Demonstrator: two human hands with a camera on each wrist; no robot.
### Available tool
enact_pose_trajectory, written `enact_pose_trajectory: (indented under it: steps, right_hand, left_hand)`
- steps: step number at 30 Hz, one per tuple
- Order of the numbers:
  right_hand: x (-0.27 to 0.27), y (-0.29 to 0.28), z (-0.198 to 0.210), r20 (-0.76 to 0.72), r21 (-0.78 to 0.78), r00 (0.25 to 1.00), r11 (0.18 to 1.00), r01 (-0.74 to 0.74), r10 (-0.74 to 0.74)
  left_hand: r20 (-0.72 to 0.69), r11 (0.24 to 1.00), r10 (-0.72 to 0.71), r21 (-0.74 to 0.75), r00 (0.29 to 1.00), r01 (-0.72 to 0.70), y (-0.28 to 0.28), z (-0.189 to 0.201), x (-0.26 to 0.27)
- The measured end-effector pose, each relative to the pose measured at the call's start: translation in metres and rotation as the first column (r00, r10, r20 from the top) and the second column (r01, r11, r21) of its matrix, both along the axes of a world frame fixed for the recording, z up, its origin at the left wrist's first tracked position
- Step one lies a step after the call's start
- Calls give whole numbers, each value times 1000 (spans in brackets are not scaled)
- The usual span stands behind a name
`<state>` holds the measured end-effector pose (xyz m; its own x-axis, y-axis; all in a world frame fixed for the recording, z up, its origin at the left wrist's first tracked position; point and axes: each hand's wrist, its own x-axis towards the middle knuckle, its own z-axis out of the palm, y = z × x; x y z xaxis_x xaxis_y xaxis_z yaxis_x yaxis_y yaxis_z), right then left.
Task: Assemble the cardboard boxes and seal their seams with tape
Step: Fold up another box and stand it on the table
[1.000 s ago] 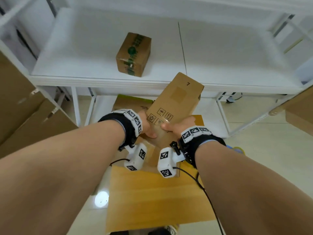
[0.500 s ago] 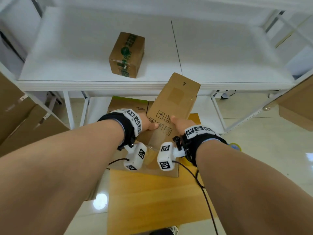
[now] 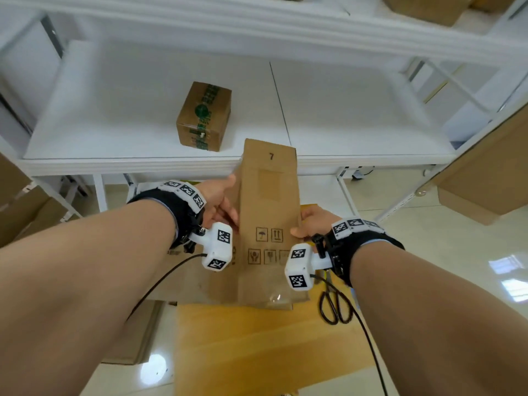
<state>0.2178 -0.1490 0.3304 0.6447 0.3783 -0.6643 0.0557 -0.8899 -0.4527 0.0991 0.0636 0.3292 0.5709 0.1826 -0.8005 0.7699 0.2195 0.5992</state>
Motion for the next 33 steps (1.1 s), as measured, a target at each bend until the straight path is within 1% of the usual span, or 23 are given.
enact_pose_trajectory:
  steps: [3, 4, 7, 9, 12, 15, 16, 17, 19, 21, 24, 27, 29, 31, 32, 33]
  right_hand:
    - [-3, -4, 18, -9, -58, 990, 989, -139, 138]
    - [-1, -4, 18, -15, -67, 987, 985, -160, 160]
    - [-3, -6, 30, -43, -25, 981, 982, -188, 187]
    - [-13, -12, 43, -52, 7, 975, 976, -217, 217]
    - [-18, -27, 41, -140, 76, 968, 977, -200, 209]
    - [-24, -35, 24, -182, 76, 956, 973, -220, 230]
    - [-27, -36, 16, -219, 69, 952, 976, -205, 215]
    - [-32, -36, 14, -247, 41, 941, 972, -230, 233]
    - [-44, -37, 20, -254, -37, 918, 946, -322, 303]
    - [-51, -38, 25, -305, -71, 906, 942, -329, 294]
    - [-57, -37, 19, -298, -100, 885, 910, -402, 358]
    - [-59, -28, 10, -279, -118, 945, 970, -210, 171]
    - [-57, -23, 14, -217, -135, 960, 968, -211, 179]
    - [-50, -20, 17, -162, -131, 984, 986, -101, 79]
    - [-50, -17, 20, -119, -164, 991, 983, -84, 65]
    - [-47, -15, 15, -66, -236, 991, 963, -129, 117]
  left_hand:
    - [55, 1000, -1, -29, 998, 2, 8, 11, -6]
    - [75, 999, -9, -48, 997, 12, 9, 16, -9]
    - [97, 990, -109, -82, 989, 117, 9, 35, -21]
    - [138, 984, -135, -93, 981, 149, 11, 44, -28]
    - [182, 976, -141, -139, 973, 167, 11, 54, -39]
    - [218, 969, -152, -157, 964, 189, 7, 56, -49]
    - [220, 967, -166, -157, 961, 203, 8, 56, -51]
    - [213, 958, -203, -157, 956, 239, 8, 55, -53]
    - [185, 930, -297, -164, 937, 328, 12, 50, -59]
    - [161, 922, -330, -157, 930, 354, 16, 45, -62]
    - [103, 910, -393, -100, 914, 402, 17, 38, -64]
    - [15, 867, -495, -52, 868, 496, 10, 33, -65]
    - [-37, 842, -540, -35, 841, 539, 0, 33, -63]
    - [-100, 830, -553, 27, 827, 558, -11, 33, -60]
    - [-128, 825, -552, 59, 824, 562, -14, 32, -58]
    - [-154, 814, -560, 80, 814, 575, -17, 30, -57]
